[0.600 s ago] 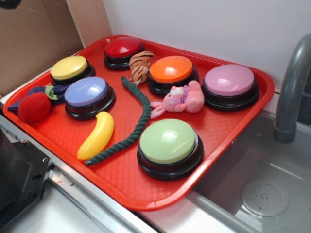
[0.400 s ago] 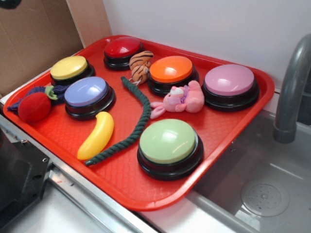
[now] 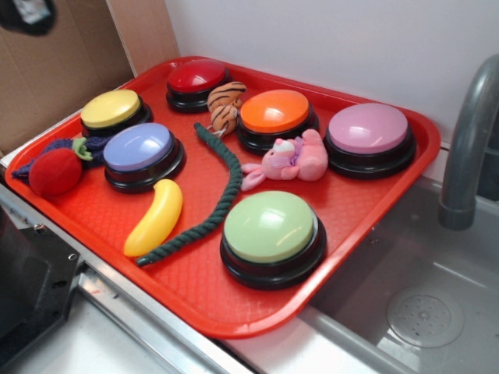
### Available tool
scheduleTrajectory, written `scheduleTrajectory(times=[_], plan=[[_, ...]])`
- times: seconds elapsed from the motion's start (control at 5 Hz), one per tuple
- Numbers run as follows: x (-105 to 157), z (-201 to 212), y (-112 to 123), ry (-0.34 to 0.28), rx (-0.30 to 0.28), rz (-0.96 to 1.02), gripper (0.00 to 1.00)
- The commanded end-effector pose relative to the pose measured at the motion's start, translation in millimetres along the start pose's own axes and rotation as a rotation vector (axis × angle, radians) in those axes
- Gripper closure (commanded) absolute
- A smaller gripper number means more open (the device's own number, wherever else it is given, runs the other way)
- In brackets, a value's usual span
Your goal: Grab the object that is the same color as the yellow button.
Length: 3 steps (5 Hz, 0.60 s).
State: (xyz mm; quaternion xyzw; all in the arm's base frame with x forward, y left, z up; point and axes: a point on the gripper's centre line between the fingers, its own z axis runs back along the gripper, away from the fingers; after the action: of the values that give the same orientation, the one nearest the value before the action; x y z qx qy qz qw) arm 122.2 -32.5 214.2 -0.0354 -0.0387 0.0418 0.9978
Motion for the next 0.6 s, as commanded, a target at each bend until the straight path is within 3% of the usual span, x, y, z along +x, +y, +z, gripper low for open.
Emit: scheduleTrajectory(times=[0.0, 0.2, 0.4], plan=[[12.8, -44.9, -13.9, 0.007, -0.045, 0.156, 0.00], [17.4, -88.4, -10.0, 0.005, 0.005, 0.380, 0.00], [22.1, -110.7, -5.3, -0.074, 0.007, 0.470, 0.00]])
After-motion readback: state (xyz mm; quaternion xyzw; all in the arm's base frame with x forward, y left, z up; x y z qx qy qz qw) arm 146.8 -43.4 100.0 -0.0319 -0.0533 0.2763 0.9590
